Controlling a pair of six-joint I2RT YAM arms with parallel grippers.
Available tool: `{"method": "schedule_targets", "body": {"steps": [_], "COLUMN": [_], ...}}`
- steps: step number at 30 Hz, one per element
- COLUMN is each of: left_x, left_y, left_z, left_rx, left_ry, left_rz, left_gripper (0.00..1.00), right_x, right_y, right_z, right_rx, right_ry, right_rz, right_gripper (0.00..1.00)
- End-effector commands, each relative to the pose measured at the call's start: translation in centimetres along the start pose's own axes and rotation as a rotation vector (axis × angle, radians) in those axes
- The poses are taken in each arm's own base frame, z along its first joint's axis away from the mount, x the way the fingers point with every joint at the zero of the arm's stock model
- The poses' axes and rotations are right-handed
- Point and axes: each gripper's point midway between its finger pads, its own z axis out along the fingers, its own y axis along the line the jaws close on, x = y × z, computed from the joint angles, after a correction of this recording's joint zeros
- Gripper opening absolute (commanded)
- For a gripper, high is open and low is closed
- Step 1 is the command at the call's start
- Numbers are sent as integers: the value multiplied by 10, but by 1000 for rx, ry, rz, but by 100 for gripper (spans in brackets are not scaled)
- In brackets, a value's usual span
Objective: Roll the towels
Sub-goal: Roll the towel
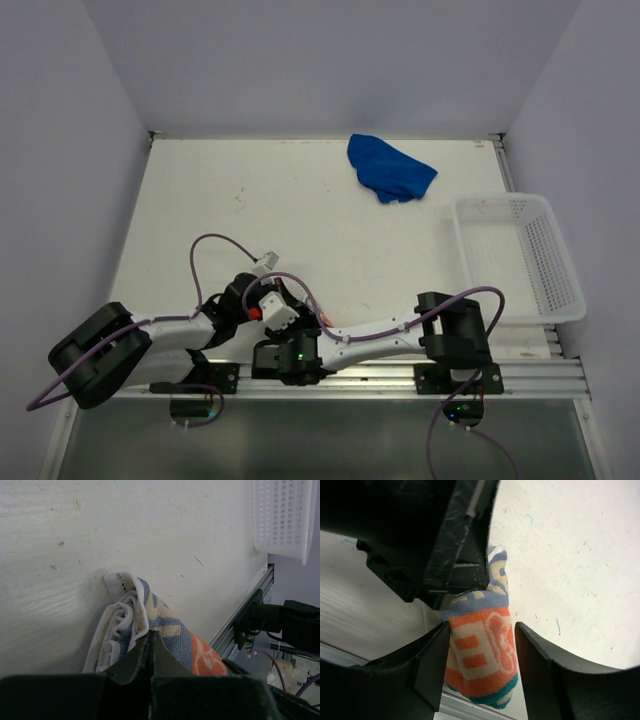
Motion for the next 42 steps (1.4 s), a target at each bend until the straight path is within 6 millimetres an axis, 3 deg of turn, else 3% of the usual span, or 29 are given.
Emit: {"method": "schedule_targets", "body": {"steps": [1,7,11,15,24,42], "left_x": [49,51,52,51,55,51], "left_y": [62,65,66,65,69,66], "left_z": [-15,-17,-19,-19,-24,-30], "left_rx": [-214,-218,-219,-216,-219,-206], "left_ry": [149,152,150,146,143,109], "left_rz": [-12,-15,-18,-17,-24,-31], "left_gripper": [0,0,0,0,0,0], "right_x": [-25,-37,-32,-19,28,72], "right_y": [-12,-31,-34,-29,4,24], "right_z": [-12,-22,-16,-10,1,18], "right_rx": [-80,-216,-341,-424,-493,-477], "right_ry": [-34,-30,19,78,208,310], "right_rz": [200,398,531,604,637,631], "right_gripper": [58,59,60,61,64,70]}}
